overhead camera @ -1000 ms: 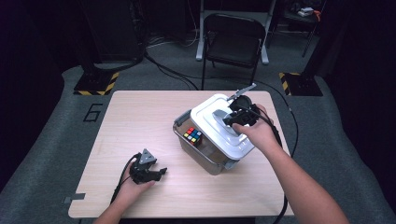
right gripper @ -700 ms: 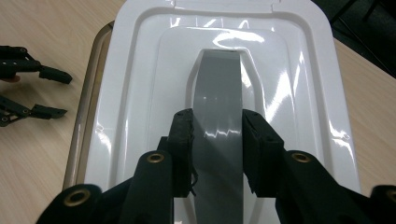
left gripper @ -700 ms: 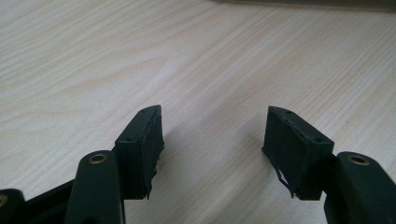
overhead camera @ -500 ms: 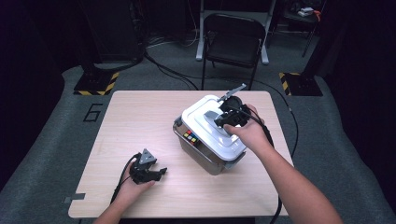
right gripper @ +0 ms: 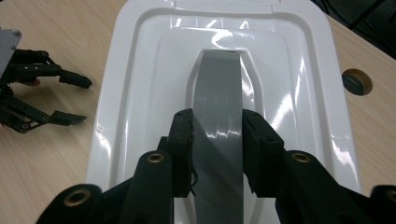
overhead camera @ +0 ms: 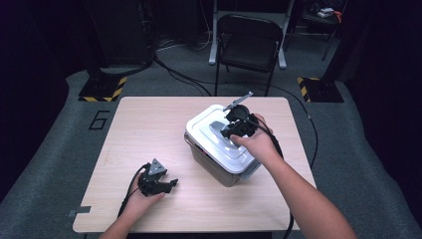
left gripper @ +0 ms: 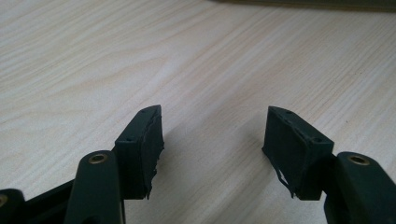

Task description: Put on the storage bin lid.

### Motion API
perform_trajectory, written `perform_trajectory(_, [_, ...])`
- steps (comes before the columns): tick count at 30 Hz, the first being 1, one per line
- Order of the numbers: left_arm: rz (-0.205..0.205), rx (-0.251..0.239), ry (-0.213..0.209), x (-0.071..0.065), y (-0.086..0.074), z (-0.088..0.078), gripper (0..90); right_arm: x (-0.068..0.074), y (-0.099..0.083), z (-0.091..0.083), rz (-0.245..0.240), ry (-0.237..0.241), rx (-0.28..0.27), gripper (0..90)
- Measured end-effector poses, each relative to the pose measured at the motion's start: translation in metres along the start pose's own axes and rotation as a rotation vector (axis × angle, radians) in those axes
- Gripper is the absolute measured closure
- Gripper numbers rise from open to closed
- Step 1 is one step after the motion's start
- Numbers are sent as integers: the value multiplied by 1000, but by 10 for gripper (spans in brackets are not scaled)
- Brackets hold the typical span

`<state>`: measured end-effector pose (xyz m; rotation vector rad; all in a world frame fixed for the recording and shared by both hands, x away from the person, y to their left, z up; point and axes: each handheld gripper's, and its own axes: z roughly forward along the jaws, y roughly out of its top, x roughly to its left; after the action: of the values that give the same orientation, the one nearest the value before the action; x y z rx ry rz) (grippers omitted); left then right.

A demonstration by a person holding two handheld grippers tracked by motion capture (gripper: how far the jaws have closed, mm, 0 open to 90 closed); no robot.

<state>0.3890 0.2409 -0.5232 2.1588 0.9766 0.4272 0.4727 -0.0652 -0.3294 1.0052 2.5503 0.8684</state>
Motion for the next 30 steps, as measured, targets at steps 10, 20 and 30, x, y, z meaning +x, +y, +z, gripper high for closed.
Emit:
perform_trajectory(10, [-3,-2,1,0,0,0,374,5,1,8,-4,13,12,670])
perform_trajectory(20, [-8,-1,-3,0,0,0,374,5,-3,14,24,20,27,670])
perform_trajectory(30, [-8,3,-6,0,0,0,375,6,-6,21,36,31,33,671])
